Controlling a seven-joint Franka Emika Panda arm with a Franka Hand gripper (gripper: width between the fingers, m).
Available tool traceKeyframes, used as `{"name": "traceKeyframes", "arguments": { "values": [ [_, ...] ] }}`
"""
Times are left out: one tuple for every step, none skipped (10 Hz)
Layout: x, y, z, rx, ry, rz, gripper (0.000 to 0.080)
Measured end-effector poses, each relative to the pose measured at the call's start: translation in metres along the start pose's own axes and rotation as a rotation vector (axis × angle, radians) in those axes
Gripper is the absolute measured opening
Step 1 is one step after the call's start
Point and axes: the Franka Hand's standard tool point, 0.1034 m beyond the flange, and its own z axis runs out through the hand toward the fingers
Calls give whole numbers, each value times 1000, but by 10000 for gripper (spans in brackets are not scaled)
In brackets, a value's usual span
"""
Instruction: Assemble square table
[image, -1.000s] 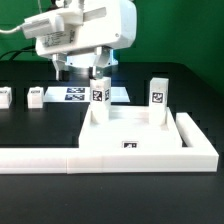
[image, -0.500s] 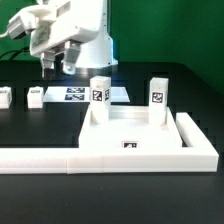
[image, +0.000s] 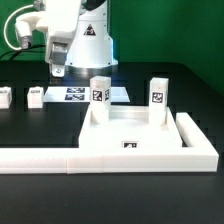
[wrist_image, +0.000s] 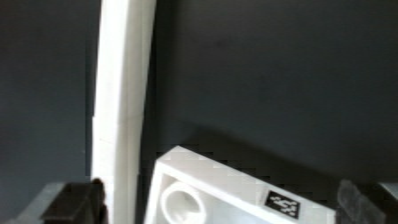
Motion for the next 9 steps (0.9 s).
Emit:
{"name": "traceKeyframes", "arguments": {
  "values": [
    [-1, 0, 0, 0, -1, 32, 649],
    [-5, -1, 1, -1, -5, 150, 649],
    [-11, -5, 2, 5, -12, 264, 649],
    [-17, -7, 2, -1, -15, 339, 649],
    [-22, -11, 1, -9, -18, 410, 649],
    [-28, -14, 2, -6, -27, 494, 649],
    [-38, -16, 1, -7, -39, 544, 649],
    [-49, -19, 1, -4, -52, 596, 649],
    [-54, -21, 2, -1, -58, 631, 649]
  ]
}}
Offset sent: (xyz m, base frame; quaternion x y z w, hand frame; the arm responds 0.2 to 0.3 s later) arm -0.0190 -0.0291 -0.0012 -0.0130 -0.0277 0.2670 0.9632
